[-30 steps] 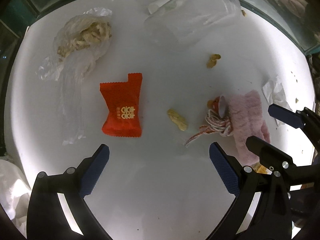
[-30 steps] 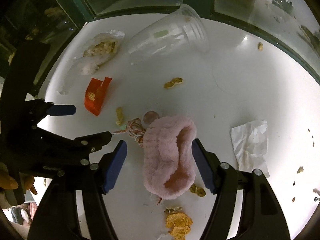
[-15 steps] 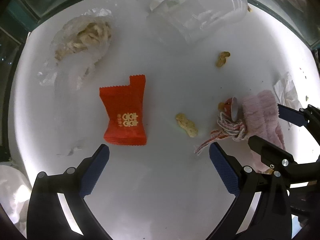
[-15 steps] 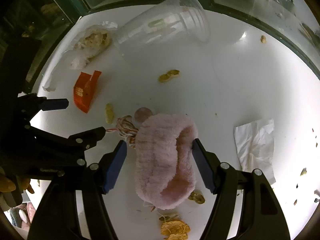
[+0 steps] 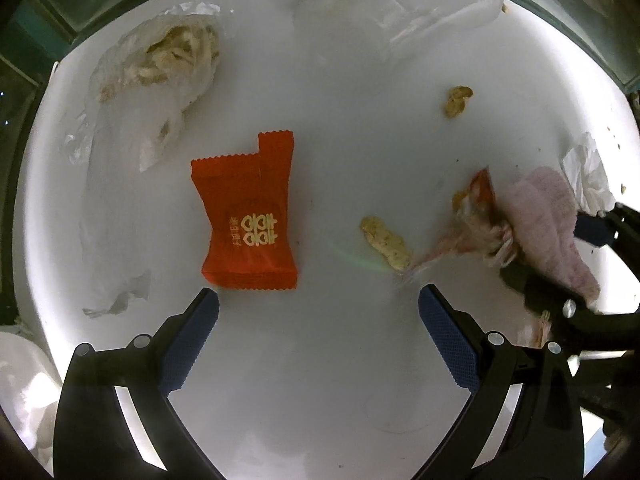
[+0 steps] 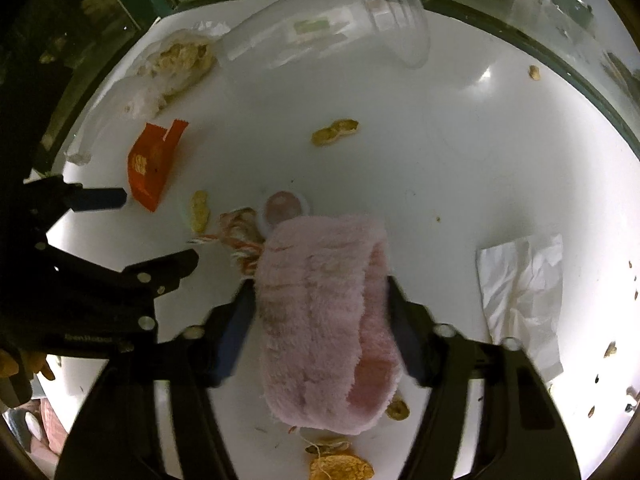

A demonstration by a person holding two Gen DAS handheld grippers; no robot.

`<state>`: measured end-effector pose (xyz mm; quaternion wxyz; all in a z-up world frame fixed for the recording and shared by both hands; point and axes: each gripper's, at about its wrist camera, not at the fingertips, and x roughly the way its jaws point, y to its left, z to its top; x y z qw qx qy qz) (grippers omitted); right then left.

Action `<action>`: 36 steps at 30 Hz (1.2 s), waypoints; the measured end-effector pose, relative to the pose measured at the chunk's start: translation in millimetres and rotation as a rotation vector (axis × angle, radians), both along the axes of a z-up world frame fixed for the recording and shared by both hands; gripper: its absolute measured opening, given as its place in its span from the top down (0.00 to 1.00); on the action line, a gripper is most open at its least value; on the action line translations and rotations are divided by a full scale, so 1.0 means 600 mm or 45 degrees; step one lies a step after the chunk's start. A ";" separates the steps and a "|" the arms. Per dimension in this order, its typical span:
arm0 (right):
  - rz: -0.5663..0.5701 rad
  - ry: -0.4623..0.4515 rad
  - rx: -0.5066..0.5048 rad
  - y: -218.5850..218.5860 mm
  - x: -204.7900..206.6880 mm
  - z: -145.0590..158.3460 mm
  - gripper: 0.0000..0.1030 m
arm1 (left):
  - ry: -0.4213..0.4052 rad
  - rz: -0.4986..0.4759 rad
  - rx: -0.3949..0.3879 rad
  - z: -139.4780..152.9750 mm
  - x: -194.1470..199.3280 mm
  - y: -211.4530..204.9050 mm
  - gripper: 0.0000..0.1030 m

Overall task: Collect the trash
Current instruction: 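Lower the right gripper onto the pink fuzzy cloth and close, then lift the pink fuzzy cloth off the table with the right gripper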

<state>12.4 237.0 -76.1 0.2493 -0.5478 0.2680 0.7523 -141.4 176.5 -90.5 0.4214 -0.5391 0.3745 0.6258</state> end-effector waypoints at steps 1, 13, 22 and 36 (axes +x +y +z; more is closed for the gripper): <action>-0.010 0.010 -0.010 0.002 0.004 0.001 0.55 | -0.001 0.001 0.002 0.000 -0.001 -0.001 0.06; -0.048 0.066 -0.009 -0.009 0.029 0.043 0.60 | -0.025 -0.032 0.027 0.048 0.018 -0.017 0.06; -0.073 0.123 0.004 -0.039 0.084 0.099 0.61 | -0.031 -0.068 0.064 0.100 0.077 -0.055 0.06; -0.158 0.164 0.060 -0.108 0.179 0.182 0.61 | -0.066 -0.170 0.100 0.176 0.188 -0.107 0.06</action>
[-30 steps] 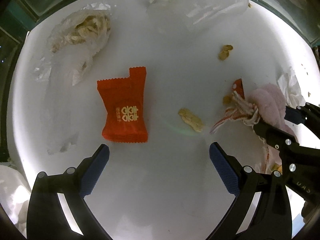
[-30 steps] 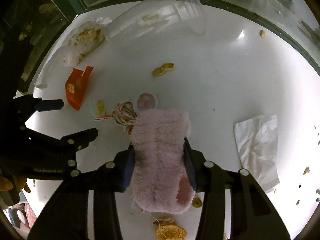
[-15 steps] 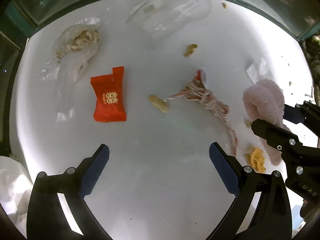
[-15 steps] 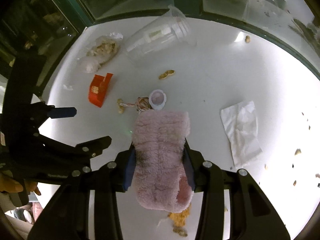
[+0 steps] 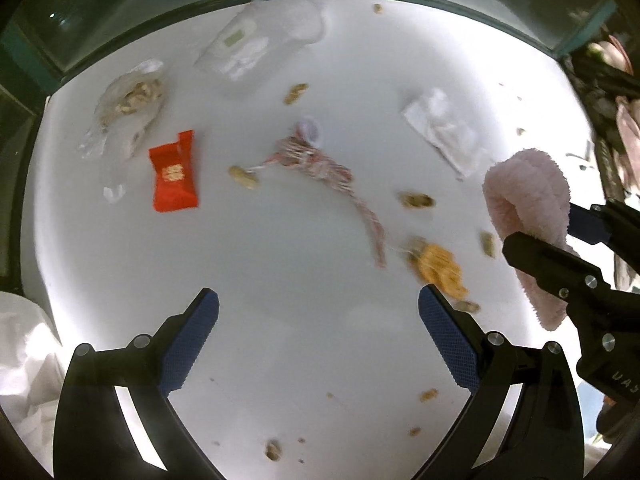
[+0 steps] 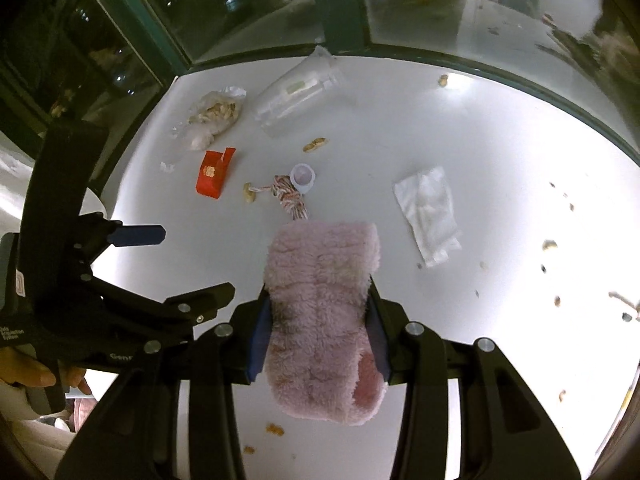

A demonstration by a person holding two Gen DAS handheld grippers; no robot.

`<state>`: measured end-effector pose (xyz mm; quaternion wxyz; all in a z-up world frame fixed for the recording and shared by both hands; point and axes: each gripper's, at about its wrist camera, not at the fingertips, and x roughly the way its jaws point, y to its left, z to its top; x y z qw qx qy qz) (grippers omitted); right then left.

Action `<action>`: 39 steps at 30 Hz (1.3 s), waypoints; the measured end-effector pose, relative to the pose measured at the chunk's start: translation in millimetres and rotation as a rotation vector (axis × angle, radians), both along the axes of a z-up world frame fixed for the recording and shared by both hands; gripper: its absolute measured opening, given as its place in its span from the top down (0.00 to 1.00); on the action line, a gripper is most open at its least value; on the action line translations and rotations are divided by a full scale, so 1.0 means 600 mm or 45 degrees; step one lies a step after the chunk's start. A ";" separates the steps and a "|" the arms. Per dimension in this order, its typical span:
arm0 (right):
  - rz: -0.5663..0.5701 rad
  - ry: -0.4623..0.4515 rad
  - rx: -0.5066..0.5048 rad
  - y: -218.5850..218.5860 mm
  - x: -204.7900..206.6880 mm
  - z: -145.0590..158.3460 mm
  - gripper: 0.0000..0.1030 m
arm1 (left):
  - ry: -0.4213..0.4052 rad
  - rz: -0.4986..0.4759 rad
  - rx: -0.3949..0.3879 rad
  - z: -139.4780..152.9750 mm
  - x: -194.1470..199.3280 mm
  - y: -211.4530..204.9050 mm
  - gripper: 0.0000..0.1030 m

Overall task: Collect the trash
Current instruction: 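Lift the pink fuzzy cloth off the table with the right gripper, then carry the pink cloth in the right gripper over to the trash bin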

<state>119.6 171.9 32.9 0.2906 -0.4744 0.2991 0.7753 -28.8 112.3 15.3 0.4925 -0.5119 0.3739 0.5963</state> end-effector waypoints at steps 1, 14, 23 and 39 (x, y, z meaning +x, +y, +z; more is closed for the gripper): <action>-0.009 0.003 0.008 -0.008 0.009 0.007 0.61 | 0.001 -0.022 0.006 0.004 0.014 -0.002 0.06; -0.138 0.019 0.049 -0.092 0.149 0.058 0.61 | -0.016 -0.216 0.057 0.052 0.149 -0.036 0.06; -0.270 0.017 0.067 -0.153 0.262 0.076 0.61 | -0.070 -0.330 0.041 0.056 0.264 -0.060 0.06; -0.561 0.023 0.114 -0.232 0.464 0.108 0.61 | -0.054 -0.658 0.060 0.074 0.494 -0.079 0.06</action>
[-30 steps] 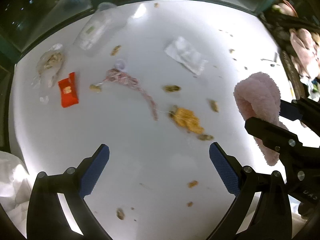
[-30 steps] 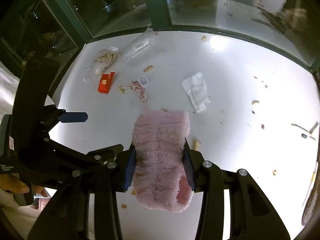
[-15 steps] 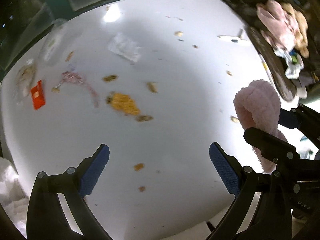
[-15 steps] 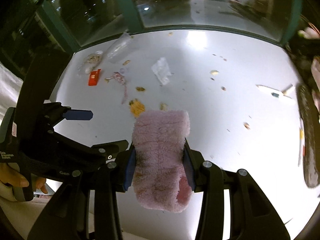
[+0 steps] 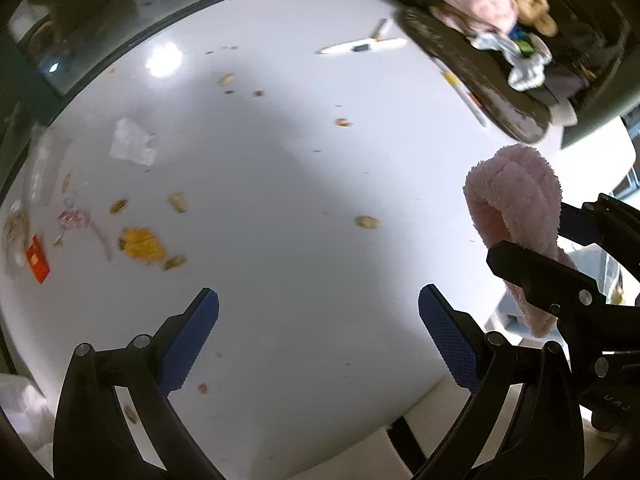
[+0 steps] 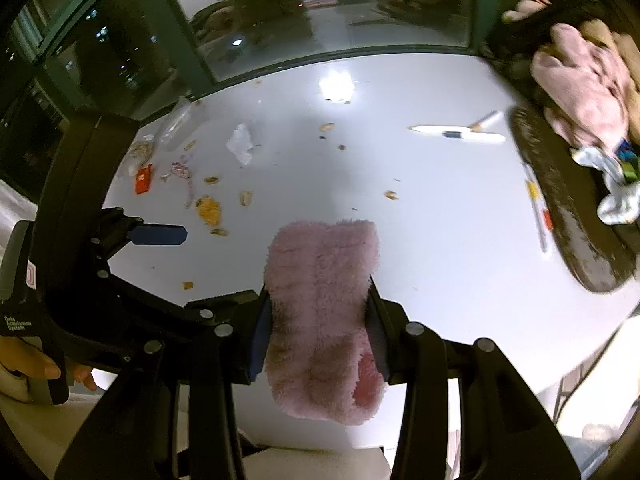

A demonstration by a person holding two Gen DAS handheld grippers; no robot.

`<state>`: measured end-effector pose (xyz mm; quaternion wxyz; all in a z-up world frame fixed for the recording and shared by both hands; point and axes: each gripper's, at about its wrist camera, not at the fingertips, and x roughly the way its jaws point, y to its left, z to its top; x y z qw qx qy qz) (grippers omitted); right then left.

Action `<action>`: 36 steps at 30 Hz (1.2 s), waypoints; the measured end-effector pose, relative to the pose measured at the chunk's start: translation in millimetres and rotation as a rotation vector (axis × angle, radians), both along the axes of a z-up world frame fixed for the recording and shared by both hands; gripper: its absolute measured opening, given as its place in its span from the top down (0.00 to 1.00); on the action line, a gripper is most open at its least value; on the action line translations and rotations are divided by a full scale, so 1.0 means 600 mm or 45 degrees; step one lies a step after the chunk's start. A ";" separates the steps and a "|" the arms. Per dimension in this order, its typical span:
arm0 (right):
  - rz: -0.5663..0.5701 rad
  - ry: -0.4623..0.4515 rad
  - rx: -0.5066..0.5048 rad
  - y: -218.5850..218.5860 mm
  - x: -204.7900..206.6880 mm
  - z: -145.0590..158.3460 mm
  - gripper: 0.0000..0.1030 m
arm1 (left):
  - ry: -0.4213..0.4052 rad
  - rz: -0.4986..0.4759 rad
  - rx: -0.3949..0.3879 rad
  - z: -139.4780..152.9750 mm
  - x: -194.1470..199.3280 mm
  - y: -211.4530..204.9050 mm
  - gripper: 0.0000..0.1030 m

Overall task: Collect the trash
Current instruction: 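Carry the pink cloth in the right gripper over to the trash bin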

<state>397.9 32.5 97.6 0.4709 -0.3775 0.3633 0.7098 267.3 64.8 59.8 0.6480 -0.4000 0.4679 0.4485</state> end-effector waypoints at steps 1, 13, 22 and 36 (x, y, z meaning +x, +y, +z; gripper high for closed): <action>-0.015 -0.001 0.003 -0.005 0.010 0.001 0.61 | -0.001 -0.019 -0.001 0.000 0.015 -0.002 0.06; -0.288 -0.004 0.026 -0.082 0.150 0.013 0.61 | -0.007 -0.289 -0.004 0.000 0.190 -0.032 0.06; -0.499 0.005 0.035 -0.151 0.250 0.010 0.61 | 0.013 -0.508 -0.022 -0.011 0.319 -0.070 0.06; -0.861 0.036 0.074 -0.268 0.410 0.017 0.61 | 0.032 -0.861 -0.015 0.001 0.532 -0.134 0.06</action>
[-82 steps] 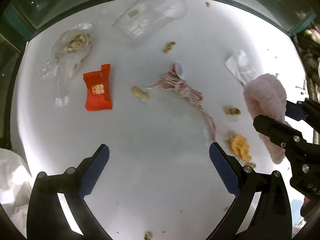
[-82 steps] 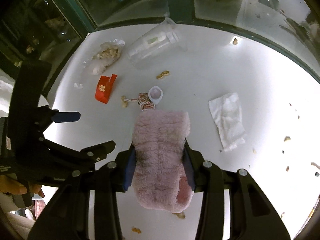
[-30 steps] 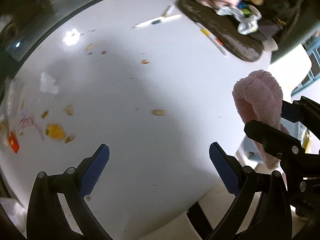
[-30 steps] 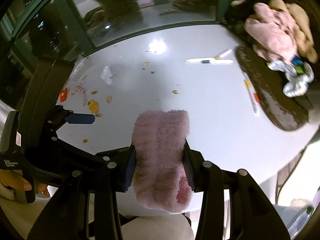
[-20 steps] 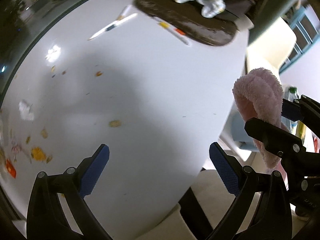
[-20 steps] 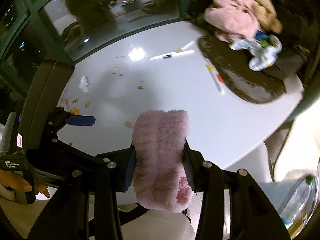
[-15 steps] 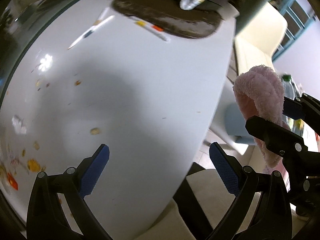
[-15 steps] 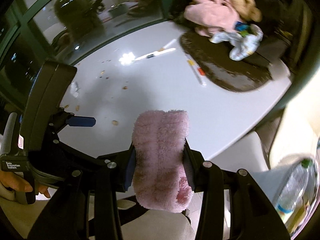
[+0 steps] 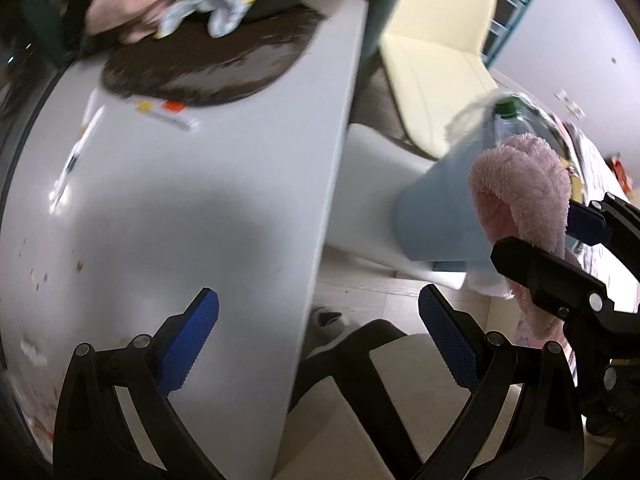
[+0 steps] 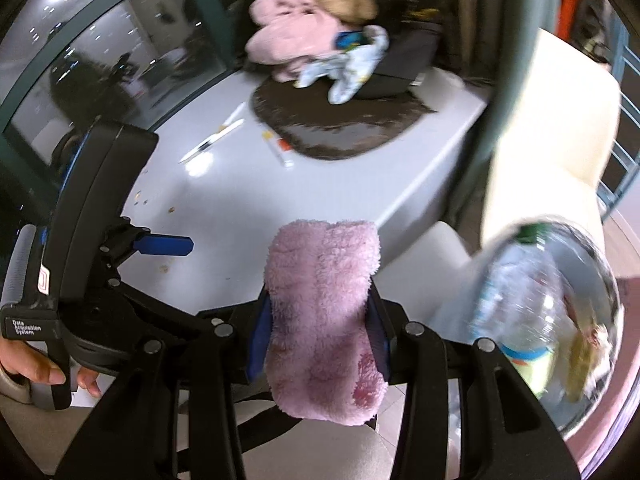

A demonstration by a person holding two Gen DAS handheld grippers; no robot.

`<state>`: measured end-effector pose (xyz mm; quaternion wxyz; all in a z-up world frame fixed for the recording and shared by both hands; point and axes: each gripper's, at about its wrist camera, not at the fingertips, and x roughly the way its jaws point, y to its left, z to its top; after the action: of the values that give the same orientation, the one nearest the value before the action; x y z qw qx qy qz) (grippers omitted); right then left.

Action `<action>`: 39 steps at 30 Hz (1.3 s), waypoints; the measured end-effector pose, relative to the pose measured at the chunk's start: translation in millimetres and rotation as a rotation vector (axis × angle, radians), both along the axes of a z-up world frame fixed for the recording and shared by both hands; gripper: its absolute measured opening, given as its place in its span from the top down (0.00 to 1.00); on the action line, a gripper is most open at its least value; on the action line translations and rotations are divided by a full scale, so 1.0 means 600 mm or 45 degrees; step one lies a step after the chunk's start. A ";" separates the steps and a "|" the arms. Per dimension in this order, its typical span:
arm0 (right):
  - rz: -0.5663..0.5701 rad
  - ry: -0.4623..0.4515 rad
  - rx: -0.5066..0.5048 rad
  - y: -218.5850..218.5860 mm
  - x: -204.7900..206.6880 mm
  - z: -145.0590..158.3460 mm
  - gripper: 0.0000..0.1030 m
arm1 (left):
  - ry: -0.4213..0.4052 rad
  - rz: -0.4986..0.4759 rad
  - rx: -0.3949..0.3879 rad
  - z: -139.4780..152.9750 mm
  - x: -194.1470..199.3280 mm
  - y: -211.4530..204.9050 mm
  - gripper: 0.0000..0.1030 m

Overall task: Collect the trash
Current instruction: 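Carry the pink cloth in the right gripper over to the trash bin, then lower the pink cloth into the bin and open the right gripper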

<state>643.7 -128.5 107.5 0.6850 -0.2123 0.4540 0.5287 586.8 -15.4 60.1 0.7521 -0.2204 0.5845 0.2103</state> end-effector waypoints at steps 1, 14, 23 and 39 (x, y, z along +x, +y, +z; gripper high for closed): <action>-0.024 0.000 0.002 -0.007 0.011 0.001 0.61 | 0.000 -0.030 0.006 0.001 0.017 -0.007 0.06; -0.339 0.023 -0.001 -0.131 0.133 -0.008 0.61 | 0.006 -0.361 0.006 -0.005 0.188 -0.102 0.06; -0.493 0.038 -0.001 -0.183 0.179 -0.027 0.61 | 0.022 -0.527 0.005 -0.020 0.264 -0.151 0.06; -0.662 0.082 0.000 -0.230 0.231 -0.044 0.60 | 0.044 -0.693 0.018 -0.042 0.343 -0.194 0.06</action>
<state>782.2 -266.3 81.3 0.7831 -0.0714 0.5149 0.3414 792.4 -131.9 34.9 0.7723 -0.0461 0.6335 0.0083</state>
